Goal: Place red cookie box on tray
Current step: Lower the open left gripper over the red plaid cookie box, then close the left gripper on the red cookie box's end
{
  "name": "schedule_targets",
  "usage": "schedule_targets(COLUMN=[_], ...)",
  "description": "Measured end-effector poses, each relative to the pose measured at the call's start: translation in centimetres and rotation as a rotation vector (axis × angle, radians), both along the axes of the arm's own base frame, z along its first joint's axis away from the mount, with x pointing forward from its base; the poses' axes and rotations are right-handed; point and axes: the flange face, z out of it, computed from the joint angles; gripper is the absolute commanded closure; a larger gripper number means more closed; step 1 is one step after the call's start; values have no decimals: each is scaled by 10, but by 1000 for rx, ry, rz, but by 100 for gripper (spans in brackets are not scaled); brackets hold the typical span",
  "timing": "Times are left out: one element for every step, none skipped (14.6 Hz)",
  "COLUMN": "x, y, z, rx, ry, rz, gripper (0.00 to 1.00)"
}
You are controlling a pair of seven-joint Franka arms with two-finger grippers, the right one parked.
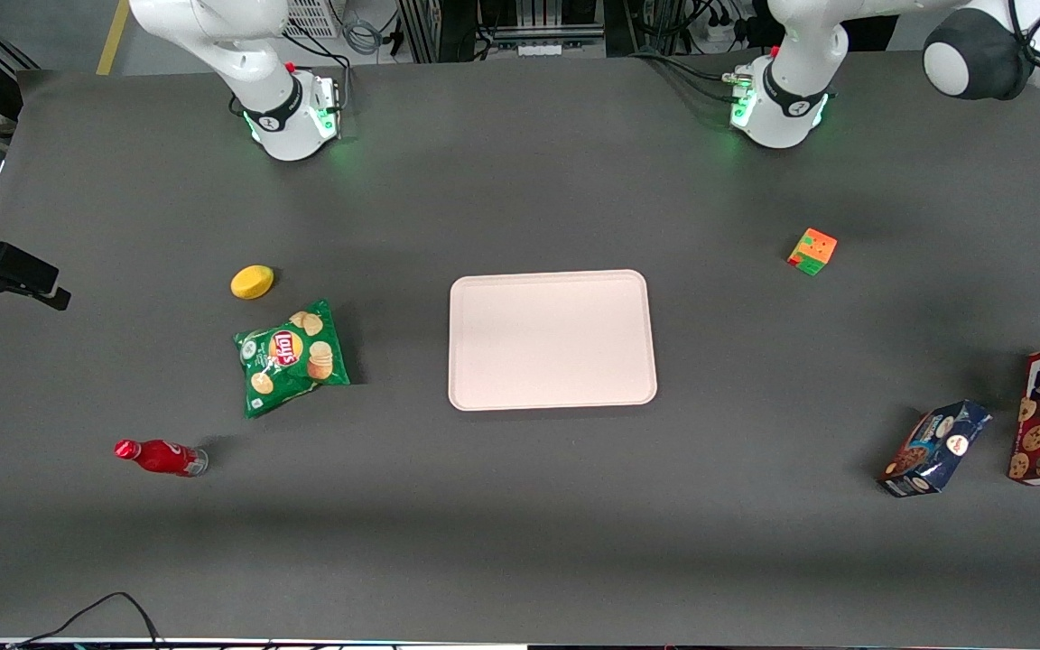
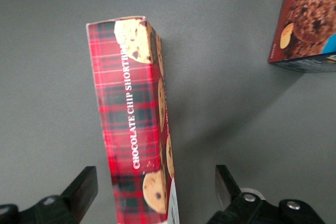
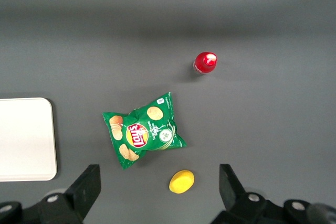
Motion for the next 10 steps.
schedule_targets(x=[1, 1, 1, 0, -1, -2, -3, -3, -3, -3], y=[0, 1, 2, 2, 3, 4, 5, 6, 6, 7], z=[-5, -11, -16, -21, -25, -29, -31, -32, -31, -31], rx=[8, 16, 20, 21, 21, 18, 14, 13, 13, 12], ry=[-4, -7, -4, 0, 5, 8, 9, 8, 7, 5], rz=[-1, -2, -7, -16, -22, -24, -24, -22, -22, -22], gripper=[0, 0, 0, 1, 7, 19, 32, 48, 63, 76])
